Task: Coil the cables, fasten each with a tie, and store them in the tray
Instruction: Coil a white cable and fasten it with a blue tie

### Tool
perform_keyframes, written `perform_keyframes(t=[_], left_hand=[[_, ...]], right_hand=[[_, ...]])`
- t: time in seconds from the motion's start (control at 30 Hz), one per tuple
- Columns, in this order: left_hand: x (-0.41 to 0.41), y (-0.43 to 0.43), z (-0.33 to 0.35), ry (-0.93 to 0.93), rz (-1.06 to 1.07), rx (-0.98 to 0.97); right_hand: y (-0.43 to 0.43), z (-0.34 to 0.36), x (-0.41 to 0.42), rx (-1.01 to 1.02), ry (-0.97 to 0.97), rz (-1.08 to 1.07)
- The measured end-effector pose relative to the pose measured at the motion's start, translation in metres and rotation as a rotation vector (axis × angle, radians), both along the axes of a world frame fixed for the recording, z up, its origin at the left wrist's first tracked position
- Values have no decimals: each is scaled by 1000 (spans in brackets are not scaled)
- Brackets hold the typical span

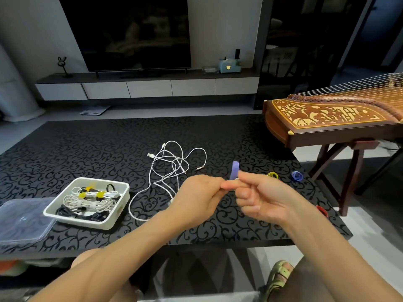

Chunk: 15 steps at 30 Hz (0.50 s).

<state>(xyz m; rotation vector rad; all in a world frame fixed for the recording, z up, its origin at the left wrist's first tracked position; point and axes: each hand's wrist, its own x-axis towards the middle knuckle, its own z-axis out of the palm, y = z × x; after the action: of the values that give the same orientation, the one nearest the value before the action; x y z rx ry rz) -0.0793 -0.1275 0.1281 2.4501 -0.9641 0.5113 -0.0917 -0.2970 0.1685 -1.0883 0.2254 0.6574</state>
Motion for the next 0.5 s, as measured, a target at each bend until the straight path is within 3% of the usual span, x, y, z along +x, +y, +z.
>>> perform_keyframes(t=[0.03, 0.13, 0.2, 0.33, 0.5], left_hand=[[-2, -2, -2, 116, 12, -90], [-7, -7, 2, 762, -60, -603], [-6, -10, 6, 1022, -158, -800], [-8, -17, 15, 1262, -324, -981], [-5, -14, 19, 1388, -389, -1171]], right_hand=[[-8, -1, 3, -94, -91, -34], [-33, -10, 11, -471, -478, -310], [-40, -15, 12, -527, -656, -317], [-26, -30, 4, -379, -810, -27], [-6, -36, 1, -221, -878, -185]])
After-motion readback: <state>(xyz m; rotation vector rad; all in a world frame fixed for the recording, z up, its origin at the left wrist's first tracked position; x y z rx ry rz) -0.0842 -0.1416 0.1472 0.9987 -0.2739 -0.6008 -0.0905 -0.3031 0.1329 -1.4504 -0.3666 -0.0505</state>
